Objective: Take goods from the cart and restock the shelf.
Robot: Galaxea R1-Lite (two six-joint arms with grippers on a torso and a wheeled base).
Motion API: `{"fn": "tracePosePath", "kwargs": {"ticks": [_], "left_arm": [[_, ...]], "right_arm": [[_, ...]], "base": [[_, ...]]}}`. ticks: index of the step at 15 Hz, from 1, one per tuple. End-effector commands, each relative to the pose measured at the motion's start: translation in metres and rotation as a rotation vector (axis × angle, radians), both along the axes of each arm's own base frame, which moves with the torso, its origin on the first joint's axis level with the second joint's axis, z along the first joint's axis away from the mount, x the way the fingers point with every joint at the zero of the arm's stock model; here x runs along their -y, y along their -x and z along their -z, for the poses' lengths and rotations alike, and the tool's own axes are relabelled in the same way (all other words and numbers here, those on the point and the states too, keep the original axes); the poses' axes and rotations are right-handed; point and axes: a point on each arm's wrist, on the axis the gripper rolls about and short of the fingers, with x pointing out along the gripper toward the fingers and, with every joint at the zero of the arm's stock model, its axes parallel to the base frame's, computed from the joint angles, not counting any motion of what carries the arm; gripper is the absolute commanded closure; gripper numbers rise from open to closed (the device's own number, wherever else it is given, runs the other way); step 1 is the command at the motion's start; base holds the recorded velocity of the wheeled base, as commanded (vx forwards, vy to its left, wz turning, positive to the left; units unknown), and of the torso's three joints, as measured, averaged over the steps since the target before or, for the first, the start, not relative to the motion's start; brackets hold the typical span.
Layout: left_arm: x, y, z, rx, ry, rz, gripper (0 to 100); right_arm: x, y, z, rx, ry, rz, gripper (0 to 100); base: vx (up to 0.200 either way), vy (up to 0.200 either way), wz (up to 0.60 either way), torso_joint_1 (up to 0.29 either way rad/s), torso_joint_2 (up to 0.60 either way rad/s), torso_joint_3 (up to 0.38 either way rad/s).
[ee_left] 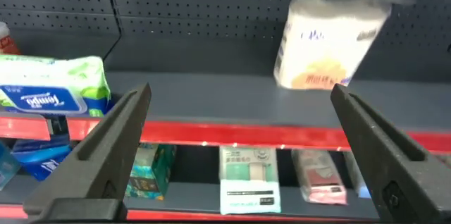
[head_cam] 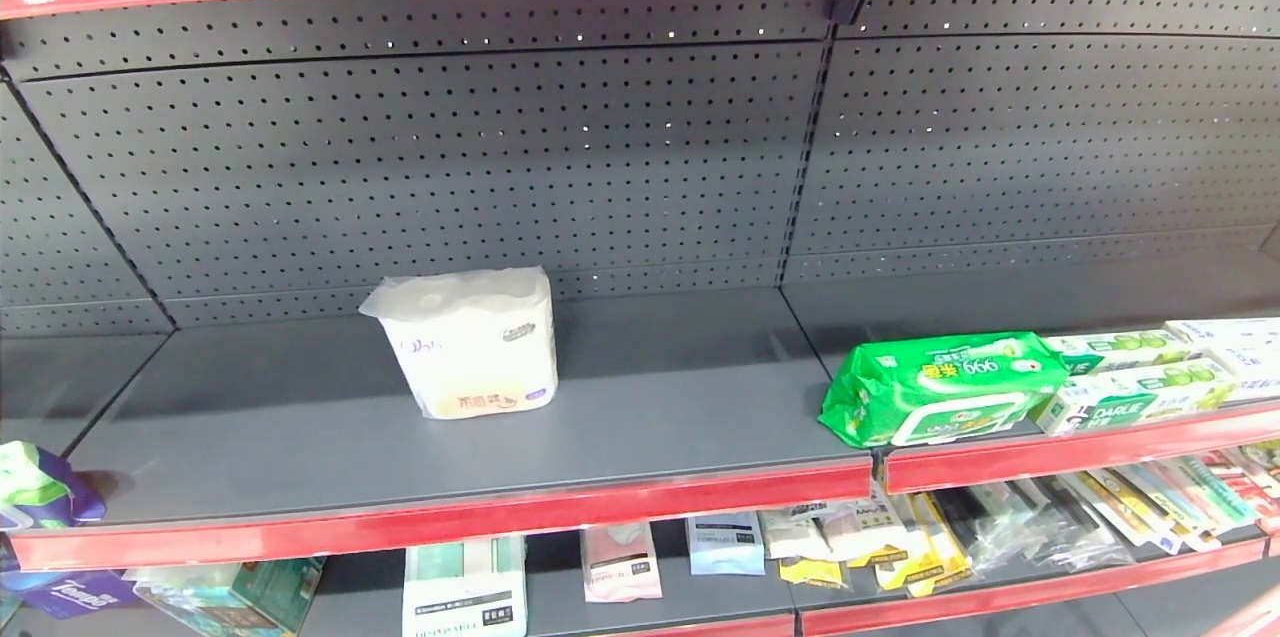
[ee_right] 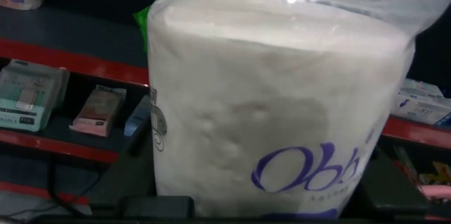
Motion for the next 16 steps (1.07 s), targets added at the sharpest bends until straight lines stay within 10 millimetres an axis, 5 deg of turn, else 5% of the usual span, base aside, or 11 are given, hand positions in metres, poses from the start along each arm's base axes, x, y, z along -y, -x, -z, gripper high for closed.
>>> {"fn": "tracePosePath", "kwargs": {"ticks": [1,6,9,13,16], "left_arm": [[-0.01,-0.063,-0.055,-0.155,0.066,-0.009,0],[-0.038,-0.15,-0.049,-0.254,-0.021,0.113,0],[-0.042,-0.16,-0.046,-0.263,-0.056,0.174,0],[-0.043,-0.165,-0.048,-0.258,-0.055,0.192,0],[-0.045,-0.173,-0.048,-0.262,-0.075,0.234,0]], "right_arm": [[-0.014,-0.017,-0.016,-0.028,0.033,-0.05,100],[-0.047,-0.037,-0.035,-0.107,0.122,0.061,100],[-0.062,-0.05,-0.043,-0.125,0.107,0.086,100],[-0.108,-0.094,-0.058,-0.188,-0.017,0.142,100],[-0.117,-0.107,-0.042,-0.253,0.009,0.202,100]], "base": [[0.0,0.0,0.0,0.0,0.0,0.0],[0.0,0.0,0.0,0.0,0.0,0.0],[0.0,0.0,0.0,0.0,0.0,0.0],[0.0,0.0,0.0,0.0,0.0,0.0],[0.0,0.0,0.0,0.0,0.0,0.0]]}}
